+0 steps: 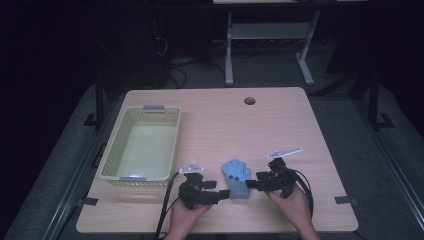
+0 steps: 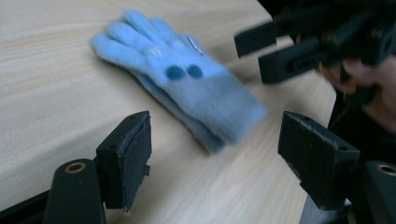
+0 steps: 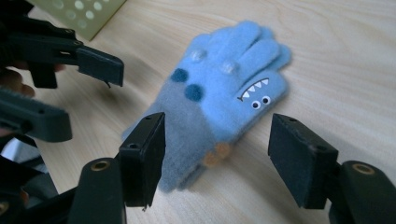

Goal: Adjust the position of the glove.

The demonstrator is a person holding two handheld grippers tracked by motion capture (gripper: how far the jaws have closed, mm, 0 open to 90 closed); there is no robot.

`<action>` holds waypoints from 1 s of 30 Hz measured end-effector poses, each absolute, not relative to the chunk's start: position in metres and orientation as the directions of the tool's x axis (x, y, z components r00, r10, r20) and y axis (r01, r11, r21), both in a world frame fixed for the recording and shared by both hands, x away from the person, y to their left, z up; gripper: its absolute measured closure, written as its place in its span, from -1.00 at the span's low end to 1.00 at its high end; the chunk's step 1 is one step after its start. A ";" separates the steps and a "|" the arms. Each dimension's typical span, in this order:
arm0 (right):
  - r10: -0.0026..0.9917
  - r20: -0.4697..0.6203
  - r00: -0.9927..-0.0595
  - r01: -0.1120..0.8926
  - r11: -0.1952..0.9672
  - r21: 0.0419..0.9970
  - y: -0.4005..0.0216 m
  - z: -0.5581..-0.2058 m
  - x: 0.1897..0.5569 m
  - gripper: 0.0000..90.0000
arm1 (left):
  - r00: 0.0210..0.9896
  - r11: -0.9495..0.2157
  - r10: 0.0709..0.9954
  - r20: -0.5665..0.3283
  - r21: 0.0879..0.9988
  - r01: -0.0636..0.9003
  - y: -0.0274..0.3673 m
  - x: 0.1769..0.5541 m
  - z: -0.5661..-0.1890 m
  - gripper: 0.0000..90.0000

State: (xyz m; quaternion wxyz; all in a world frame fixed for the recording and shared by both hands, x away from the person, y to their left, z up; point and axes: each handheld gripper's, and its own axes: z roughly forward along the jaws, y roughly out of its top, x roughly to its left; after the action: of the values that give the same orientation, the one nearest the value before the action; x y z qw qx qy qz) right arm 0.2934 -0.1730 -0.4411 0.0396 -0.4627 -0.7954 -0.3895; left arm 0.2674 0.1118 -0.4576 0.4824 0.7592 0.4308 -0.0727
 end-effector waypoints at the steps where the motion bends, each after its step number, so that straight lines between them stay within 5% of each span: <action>1: 0.707 0.431 -0.561 0.770 0.254 0.585 -0.174 -0.442 0.293 -0.16 | 0.610 -0.152 0.586 -0.533 0.668 0.729 0.111 0.269 -0.458 -0.44; 15: 0.671 0.592 -0.446 0.848 0.105 0.520 -0.181 -0.462 0.289 -0.09 | 0.467 -0.095 0.569 -0.677 0.510 0.855 0.096 0.283 -0.474 -0.37; 30: 0.674 0.624 -0.395 0.875 0.068 0.480 -0.175 -0.473 0.286 0.09 | 0.439 -0.077 0.533 -0.723 0.476 0.876 0.089 0.288 -0.481 -0.03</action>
State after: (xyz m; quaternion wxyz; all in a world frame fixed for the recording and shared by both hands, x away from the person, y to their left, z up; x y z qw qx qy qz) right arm 0.2857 -0.1749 -0.4729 0.1190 -0.5370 -0.7211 -0.4214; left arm 0.2878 0.0894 -0.4811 0.4643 0.7100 0.4961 -0.1848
